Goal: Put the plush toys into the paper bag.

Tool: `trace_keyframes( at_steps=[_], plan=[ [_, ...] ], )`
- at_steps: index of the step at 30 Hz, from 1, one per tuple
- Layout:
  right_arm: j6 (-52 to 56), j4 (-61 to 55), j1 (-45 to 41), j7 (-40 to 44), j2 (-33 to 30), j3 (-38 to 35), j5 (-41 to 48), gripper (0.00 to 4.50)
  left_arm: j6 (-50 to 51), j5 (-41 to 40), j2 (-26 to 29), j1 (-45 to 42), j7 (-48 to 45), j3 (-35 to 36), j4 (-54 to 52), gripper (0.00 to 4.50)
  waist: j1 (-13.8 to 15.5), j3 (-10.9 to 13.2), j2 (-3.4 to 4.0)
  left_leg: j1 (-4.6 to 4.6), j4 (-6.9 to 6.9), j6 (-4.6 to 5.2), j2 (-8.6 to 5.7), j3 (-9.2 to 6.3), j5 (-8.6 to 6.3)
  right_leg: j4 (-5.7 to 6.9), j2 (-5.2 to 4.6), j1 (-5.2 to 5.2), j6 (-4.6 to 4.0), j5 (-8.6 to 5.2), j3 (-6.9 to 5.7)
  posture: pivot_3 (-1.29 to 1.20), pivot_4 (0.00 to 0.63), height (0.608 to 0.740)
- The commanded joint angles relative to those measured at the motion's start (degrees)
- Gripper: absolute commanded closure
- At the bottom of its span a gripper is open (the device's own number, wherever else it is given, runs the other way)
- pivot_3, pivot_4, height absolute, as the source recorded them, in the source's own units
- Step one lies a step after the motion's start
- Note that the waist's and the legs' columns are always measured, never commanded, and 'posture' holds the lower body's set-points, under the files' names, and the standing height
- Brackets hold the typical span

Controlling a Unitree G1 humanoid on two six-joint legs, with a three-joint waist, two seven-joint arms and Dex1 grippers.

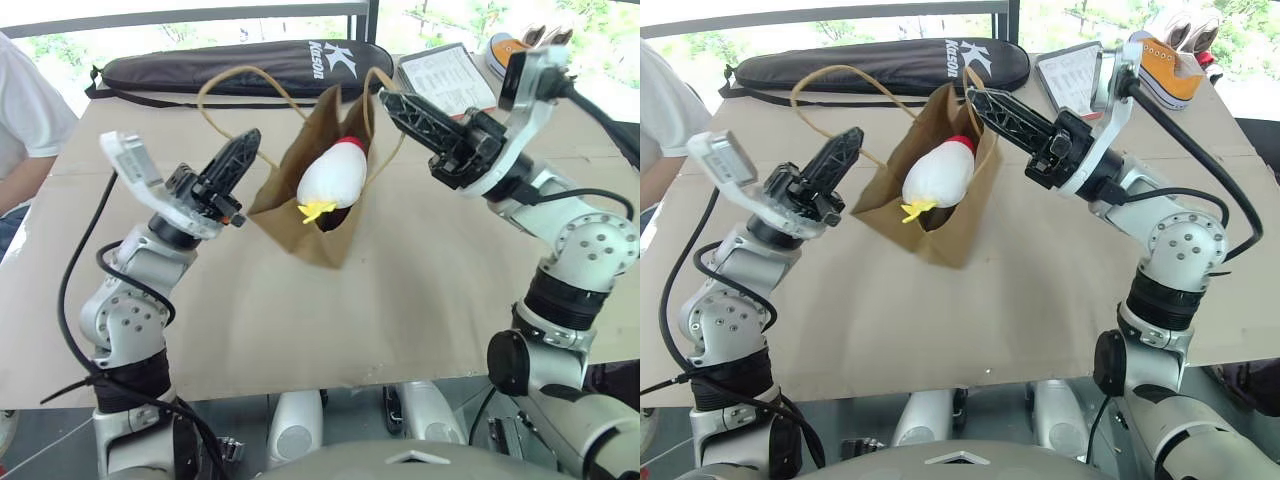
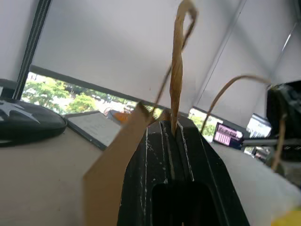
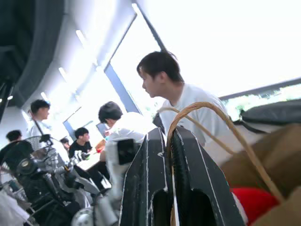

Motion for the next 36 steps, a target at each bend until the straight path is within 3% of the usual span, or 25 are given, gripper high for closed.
trace_keyframes(
  at_steps=[1, 3, 6, 9, 13, 18, 23, 29, 32, 33, 36],
  plan=[
    [-0.11, -1.81, -0.04, -3.54, -2.31, 0.46, 3.89, 4.47, -3.35, 5.41, 0.39, -2.77, -0.97, -1.72, 2.09, 4.5, 0.03, 0.0, 0.0, -0.02, 0.0, 0.0, -0.01, 0.03, 0.0, -0.02, -0.02, 0.0, -0.03, -0.01, 0.01, 0.0, 0.15, 0.74],
    [-0.49, -1.52, 1.84, -3.61, -4.99, 1.96, 1.83, 4.47, -4.61, 7.43, -0.16, -4.41, -1.11, -2.42, 4.36, 4.5, 0.04, 0.0, 0.0, -0.04, 0.0, 0.0, -0.02, 0.04, 0.0, -0.04, -0.04, -0.01, -0.03, -0.01, 0.02, 0.0, 0.15, 0.74],
    [-3.7, 0.47, 8.11, -1.25, -10.74, 8.92, -8.49, 4.47, -6.19, 13.12, 0.47, -4.89, -2.76, -5.96, 7.57, 4.5, 0.11, -0.04, -0.07, -0.02, 0.0, 0.0, -0.03, 0.04, 0.0, -0.08, -0.05, 0.02, -0.05, -0.03, 0.01, 0.0, 0.15, 0.74],
    [-5.8, -1.02, 3.53, -4.68, -8.97, 3.66, -0.55, 4.47, -4.71, 11.07, 0.22, -8.25, -2.68, -5.26, 6.73, 4.5, -0.26, 0.25, 0.01, -0.08, -0.04, 0.01, -0.04, 0.09, 0.0, -0.09, -0.06, -0.06, -0.03, -0.02, 0.07, 0.0, 0.15, 0.74],
    [-6.7, 0.44, 5.04, -3.65, -11.66, 6.61, -5.77, 4.47, -7.23, 16.32, 2.24, -8.46, -5.7, -6.54, 11.41, 4.5, -0.28, 0.17, -0.07, 0.02, -0.11, 0.02, -0.01, 0.0, 0.01, 0.08, 0.09, -0.16, 0.08, 0.04, 0.13, 0.0, 0.15, 0.74],
    [-7.34, -1.85, 4.81, -4.15, -12.19, 4.79, -0.39, 4.47, -6.68, 15.06, 2.27, -13.2, -5.42, -4.57, 13.83, 4.5, 0.04, 0.29, -0.1, -0.17, -0.29, 0.02, 0.01, -0.01, 0.01, -0.05, 0.06, -0.27, 0.02, 0.01, 0.06, 0.0, 0.15, 0.74],
    [-10.03, -3.52, 6.58, -2.85, -14.36, 8.66, -5.46, 4.47, -8.22, 17.77, 3.19, -15.22, -6.56, -5.09, 17.48, 4.5, 0.01, 0.28, -0.11, -0.12, -0.23, 0.02, -0.02, 0.01, 0.01, -0.05, 0.04, -0.22, 0.03, 0.01, 0.06, 0.0, 0.15, 0.74],
    [-11.17, -4.55, 6.83, -4.65, -12.84, 6.64, -0.96, 4.47, -8.71, 18.97, 4.21, -17.08, -8.54, -4.97, 18.87, 4.5, 0.0, 0.28, -0.11, -0.09, -0.25, 0.02, -0.01, 0.01, 0.01, -0.03, 0.04, -0.21, 0.02, 0.01, 0.06, 0.0, 0.15, 0.74],
    [-17.77, -3.21, 10.99, -1.19, -17.15, 13.86, -15.41, 4.47, -6.83, 16.85, 5.33, -15.41, -13.41, -4.64, 20.2, 4.5, 0.07, 0.27, -0.12, -0.06, -0.23, 0.02, -0.01, 0.01, 0.01, -0.04, 0.04, -0.17, 0.03, 0.0, 0.05, 0.0, 0.15, 0.74],
    [-19.24, -4.01, 12.53, 0.99, -18.49, 15.17, -17.22, 4.23, -6.4, 16.24, 5.48, -15.11, -13.92, -4.21, 20.03, 4.5, 0.12, 0.27, -0.12, -0.04, -0.23, 0.01, -0.01, 0.02, 0.0, -0.08, 0.02, -0.14, 0.02, 0.0, 0.05, 0.0, 0.15, 0.74],
    [-19.85, -7.91, 14.36, 2.28, -19.85, 12.82, -15.09, 3.14, -6.8, 16.94, 7.19, -13.85, -15.1, -3.03, 20.11, 3.4, 0.03, 0.29, -0.11, -0.09, -0.23, 0.01, -0.03, 0.04, 0.0, -0.11, -0.01, -0.16, 0.03, 0.0, 0.05, 0.0, 0.15, 0.74]
  ],
)
